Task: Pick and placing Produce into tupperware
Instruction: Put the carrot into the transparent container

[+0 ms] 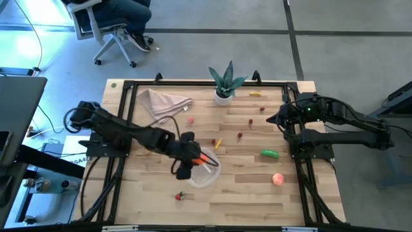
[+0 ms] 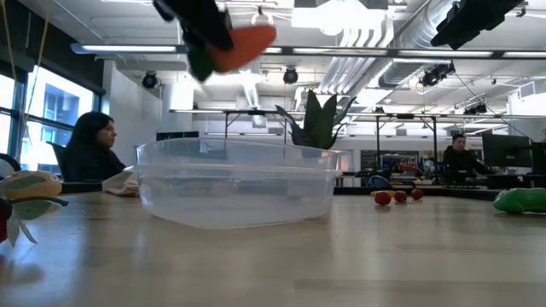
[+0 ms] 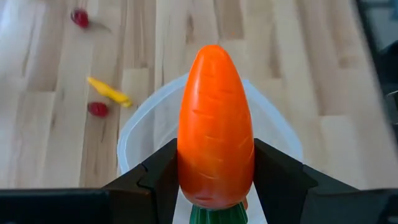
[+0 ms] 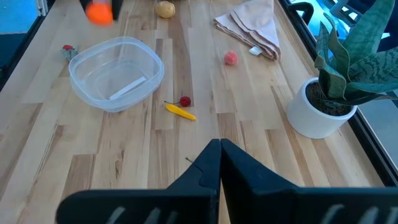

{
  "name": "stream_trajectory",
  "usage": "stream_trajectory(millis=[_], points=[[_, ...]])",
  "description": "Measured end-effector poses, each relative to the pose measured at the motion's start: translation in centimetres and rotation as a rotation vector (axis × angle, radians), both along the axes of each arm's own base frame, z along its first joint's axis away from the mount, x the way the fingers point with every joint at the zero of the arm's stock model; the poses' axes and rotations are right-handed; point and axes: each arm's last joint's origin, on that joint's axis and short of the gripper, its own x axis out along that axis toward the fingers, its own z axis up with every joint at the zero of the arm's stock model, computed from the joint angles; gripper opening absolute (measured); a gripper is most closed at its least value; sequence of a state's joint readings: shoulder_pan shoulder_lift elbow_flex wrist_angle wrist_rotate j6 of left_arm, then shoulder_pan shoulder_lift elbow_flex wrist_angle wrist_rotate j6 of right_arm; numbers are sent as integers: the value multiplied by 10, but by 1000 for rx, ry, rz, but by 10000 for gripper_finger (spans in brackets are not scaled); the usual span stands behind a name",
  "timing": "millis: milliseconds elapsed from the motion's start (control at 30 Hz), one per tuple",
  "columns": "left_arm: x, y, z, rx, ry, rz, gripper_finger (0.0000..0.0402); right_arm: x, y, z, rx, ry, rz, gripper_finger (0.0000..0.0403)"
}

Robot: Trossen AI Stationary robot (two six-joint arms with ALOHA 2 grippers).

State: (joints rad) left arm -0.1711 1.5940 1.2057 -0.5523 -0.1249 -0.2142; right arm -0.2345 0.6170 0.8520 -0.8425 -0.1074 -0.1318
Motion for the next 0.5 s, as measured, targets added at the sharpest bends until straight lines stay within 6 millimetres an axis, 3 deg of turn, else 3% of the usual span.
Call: stream_trajectory(millis=[200,500], points=[[17,-2,-34,29,80,-20,168,0,0,0,0,0,0,0],[36,-6,-61,54,238,-23,168,0,0,0,2,6,0,0]])
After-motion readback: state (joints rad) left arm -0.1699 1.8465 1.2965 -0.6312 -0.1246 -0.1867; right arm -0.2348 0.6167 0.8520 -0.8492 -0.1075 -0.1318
